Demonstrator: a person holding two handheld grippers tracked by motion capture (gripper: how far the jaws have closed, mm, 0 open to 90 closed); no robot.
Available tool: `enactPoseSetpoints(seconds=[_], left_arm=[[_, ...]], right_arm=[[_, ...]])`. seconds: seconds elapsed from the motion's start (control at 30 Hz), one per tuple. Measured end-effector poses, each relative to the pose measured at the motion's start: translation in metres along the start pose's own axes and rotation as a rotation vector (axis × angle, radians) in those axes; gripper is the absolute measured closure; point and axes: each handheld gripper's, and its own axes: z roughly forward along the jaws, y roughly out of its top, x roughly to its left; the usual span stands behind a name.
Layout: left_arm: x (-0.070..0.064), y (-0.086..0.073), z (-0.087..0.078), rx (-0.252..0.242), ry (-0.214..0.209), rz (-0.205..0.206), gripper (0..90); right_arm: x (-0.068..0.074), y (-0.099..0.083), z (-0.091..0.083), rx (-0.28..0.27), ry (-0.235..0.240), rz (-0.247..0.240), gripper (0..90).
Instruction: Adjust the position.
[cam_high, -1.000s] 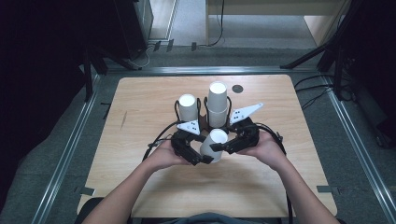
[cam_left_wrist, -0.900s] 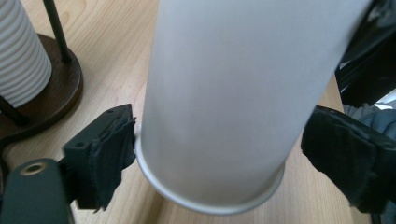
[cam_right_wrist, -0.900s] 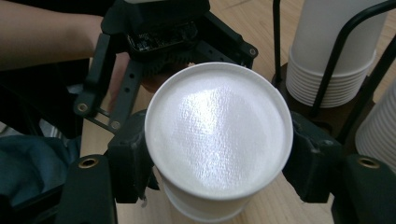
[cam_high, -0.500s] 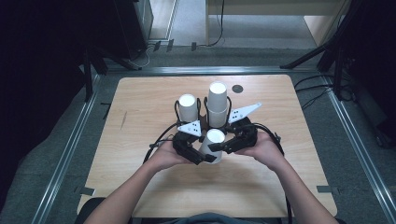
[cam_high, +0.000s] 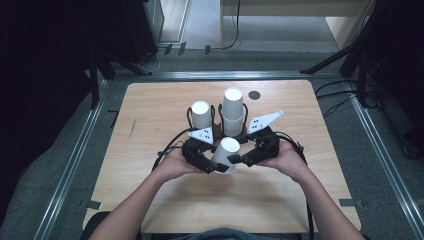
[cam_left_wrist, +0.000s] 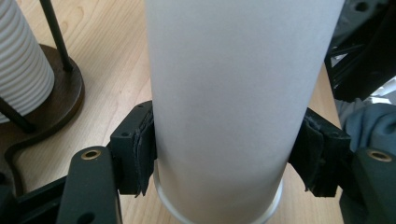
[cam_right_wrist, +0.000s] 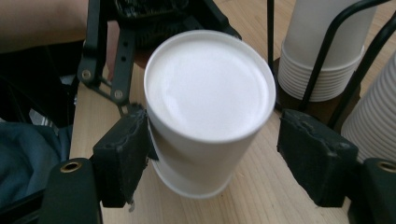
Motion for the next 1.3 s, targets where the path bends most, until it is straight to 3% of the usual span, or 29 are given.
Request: enactPoseSetpoints(seconds=[0.4, 0.83, 1.0, 1.13, 1.3], left_arm=[[0.006, 0.005, -0.013, 0.063, 0.048, 0.003, 31.7], [0.012, 0.012, -0.015, 0.191, 0.09, 0.069, 31.7], [0.011, 0.011, -0.012, 0.224, 0.088, 0.099, 31.6], [0.012, 0.008, -0.006, 0.244, 0.052, 0.11, 30.8], [0.009, 0.006, 0.004, 0.271, 0.041, 0.124, 30.9]], right_arm=[[-0.001, -0.012, 0.001, 0.061, -0.025, -0.039, 24.8], [-0.002, -0.019, 0.012, 0.109, -0.023, -0.056, 25.8], [-0.003, -0.02, 0.014, 0.107, -0.023, -0.056, 26.1], [-0.005, -0.02, 0.014, 0.096, -0.022, -0.057, 26.8], [-0.005, -0.019, 0.015, 0.096, -0.014, -0.058, 27.2]])
